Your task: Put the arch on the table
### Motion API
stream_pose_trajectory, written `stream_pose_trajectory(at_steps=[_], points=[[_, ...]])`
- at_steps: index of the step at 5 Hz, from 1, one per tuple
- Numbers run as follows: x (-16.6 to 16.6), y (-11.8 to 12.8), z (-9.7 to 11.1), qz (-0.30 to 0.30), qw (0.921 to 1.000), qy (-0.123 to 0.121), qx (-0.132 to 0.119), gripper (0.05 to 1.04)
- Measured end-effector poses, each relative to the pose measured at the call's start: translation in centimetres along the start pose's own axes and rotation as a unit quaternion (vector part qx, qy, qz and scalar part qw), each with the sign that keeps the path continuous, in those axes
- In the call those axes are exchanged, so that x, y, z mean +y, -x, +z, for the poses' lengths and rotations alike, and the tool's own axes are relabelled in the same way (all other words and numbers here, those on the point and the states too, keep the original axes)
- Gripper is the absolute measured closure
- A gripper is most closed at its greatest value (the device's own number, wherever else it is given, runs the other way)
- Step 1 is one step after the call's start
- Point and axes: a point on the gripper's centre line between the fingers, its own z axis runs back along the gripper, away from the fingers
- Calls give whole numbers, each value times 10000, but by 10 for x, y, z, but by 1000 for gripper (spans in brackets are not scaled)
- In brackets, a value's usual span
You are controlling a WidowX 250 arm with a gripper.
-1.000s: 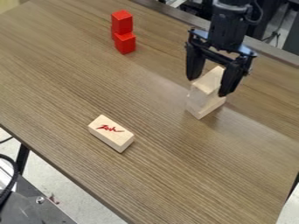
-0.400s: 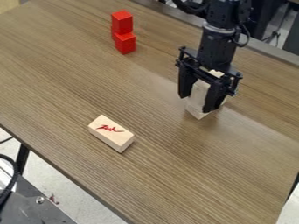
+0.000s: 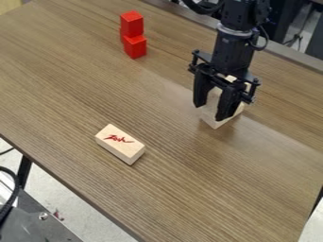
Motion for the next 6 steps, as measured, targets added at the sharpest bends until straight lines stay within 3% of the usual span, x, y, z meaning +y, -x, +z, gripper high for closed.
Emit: stream_pose_trajectory(at_steps=[2, 4, 5, 6], points=[[3, 1, 4, 60, 9997, 251, 24, 498], [33, -23, 29, 465, 9974, 364, -412, 498], [57, -40, 24, 796, 9954, 333, -413, 498], [77, -63, 5, 1142, 9928, 246, -259, 498]])
